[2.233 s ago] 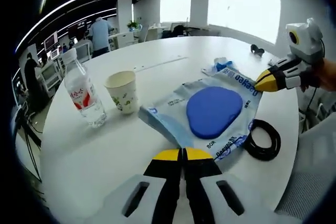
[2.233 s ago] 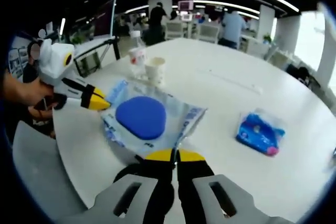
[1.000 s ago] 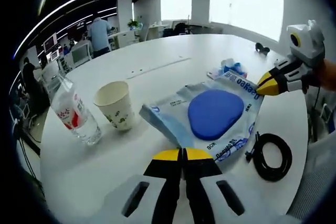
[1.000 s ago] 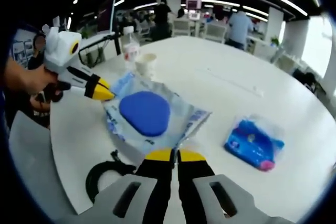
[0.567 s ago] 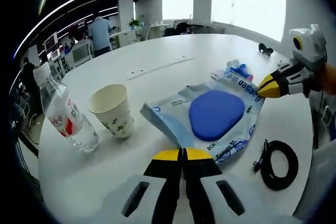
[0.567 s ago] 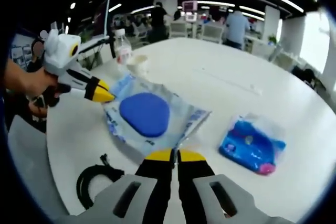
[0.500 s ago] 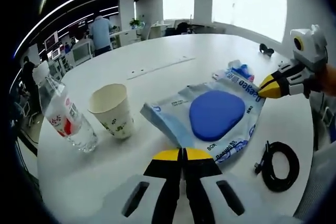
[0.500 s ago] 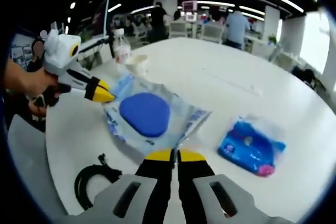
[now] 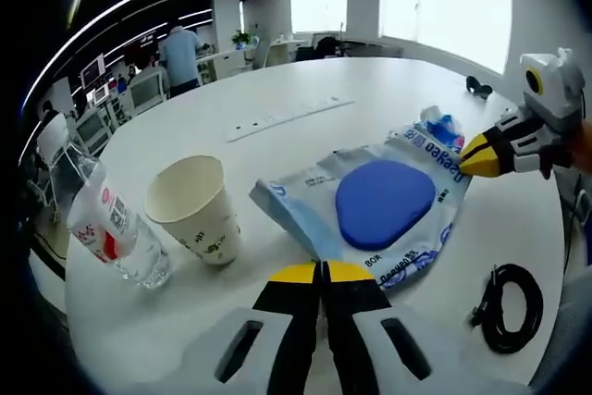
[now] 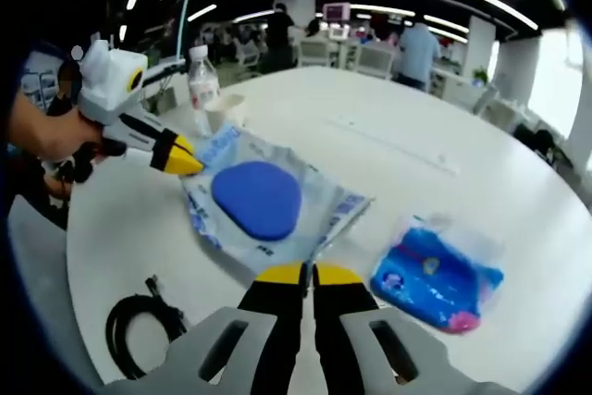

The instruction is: Arrange the tabletop items into an orderly group along one side of the table until the central work area is clear of visible clutter.

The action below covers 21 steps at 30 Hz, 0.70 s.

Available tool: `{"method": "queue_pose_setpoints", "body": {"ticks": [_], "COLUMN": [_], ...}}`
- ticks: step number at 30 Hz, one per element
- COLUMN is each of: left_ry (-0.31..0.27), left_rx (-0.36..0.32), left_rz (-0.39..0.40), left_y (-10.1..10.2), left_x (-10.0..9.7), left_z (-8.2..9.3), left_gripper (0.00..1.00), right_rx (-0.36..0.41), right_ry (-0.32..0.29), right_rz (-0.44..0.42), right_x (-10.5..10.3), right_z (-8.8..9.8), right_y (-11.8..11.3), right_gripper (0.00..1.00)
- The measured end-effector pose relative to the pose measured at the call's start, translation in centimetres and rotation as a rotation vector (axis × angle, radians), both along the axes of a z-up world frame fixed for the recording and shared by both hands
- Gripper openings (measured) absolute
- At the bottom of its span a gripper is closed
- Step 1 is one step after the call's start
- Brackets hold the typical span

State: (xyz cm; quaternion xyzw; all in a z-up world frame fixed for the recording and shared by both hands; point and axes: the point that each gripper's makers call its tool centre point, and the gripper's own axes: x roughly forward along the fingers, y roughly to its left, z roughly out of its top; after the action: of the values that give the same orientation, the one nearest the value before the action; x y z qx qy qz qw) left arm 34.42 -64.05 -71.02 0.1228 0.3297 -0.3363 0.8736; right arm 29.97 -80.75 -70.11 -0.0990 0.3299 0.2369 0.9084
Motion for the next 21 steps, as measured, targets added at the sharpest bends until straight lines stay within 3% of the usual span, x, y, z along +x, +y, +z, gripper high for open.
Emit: {"method": "queue_pose_setpoints", "body": {"ticks": [21], "left_ry": [0.009], "left_rx": [0.037], "left_rz": [0.021], "left_y": [-0.9], "left_x": [3.2], "left_z": [-2.2], "left_gripper": [0.00], "right_rx": [0.005], "right_ry": [0.007], "right_rz": [-0.022], "right_x": [3.2], "right_z": [-2.0], "right_y": [-1.0], "right_gripper": [0.00]}}
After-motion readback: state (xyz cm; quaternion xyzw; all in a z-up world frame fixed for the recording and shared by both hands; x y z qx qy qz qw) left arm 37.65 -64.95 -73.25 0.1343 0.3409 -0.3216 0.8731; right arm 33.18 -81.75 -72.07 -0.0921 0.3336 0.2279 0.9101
